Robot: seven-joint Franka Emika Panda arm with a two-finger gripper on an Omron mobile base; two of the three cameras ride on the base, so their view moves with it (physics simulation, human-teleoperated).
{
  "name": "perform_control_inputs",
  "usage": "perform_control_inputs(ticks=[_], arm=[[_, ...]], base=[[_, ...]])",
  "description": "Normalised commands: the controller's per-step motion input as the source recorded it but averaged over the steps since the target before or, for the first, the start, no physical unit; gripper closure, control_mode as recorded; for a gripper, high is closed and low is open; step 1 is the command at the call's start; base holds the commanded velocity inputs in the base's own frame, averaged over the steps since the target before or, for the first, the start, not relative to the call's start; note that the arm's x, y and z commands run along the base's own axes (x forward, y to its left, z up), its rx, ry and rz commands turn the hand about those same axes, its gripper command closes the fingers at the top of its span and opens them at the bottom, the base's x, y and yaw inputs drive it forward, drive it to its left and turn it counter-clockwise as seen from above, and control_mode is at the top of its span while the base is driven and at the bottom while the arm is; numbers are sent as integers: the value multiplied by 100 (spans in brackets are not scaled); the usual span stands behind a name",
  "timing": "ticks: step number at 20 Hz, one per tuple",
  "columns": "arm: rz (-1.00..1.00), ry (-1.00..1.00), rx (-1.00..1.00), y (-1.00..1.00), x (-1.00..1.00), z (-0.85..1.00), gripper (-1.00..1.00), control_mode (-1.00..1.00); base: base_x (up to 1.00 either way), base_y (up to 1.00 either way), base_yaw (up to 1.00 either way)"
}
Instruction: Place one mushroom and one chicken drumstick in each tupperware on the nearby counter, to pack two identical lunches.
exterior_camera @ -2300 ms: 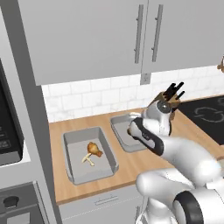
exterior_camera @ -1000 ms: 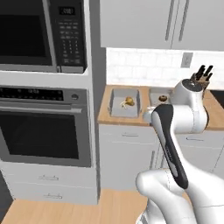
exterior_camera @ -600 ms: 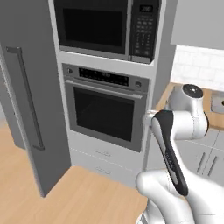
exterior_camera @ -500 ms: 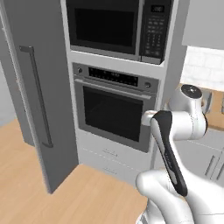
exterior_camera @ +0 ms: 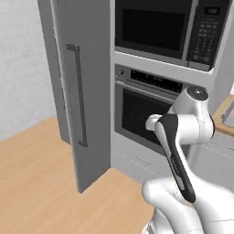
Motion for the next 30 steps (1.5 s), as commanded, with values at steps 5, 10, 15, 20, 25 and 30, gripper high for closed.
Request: perform_control_inputs(ticks=[5,10,15,20,25,30], arm=[[0,0,0,0,0,0,-100,100],[0,0,0,0,0,0,-100,100],[0,0,0,0,0,0,-100,100],[0,0,0,0,0,0,-100,100],[0,0,0,0,0,0,-100,100],[0,0,0,0,0,0,-100,100]], base=[[59,96,38],[37,46,66],[62,36,60],[100,66,-2],[100,60,-9],[100,60,-11]])
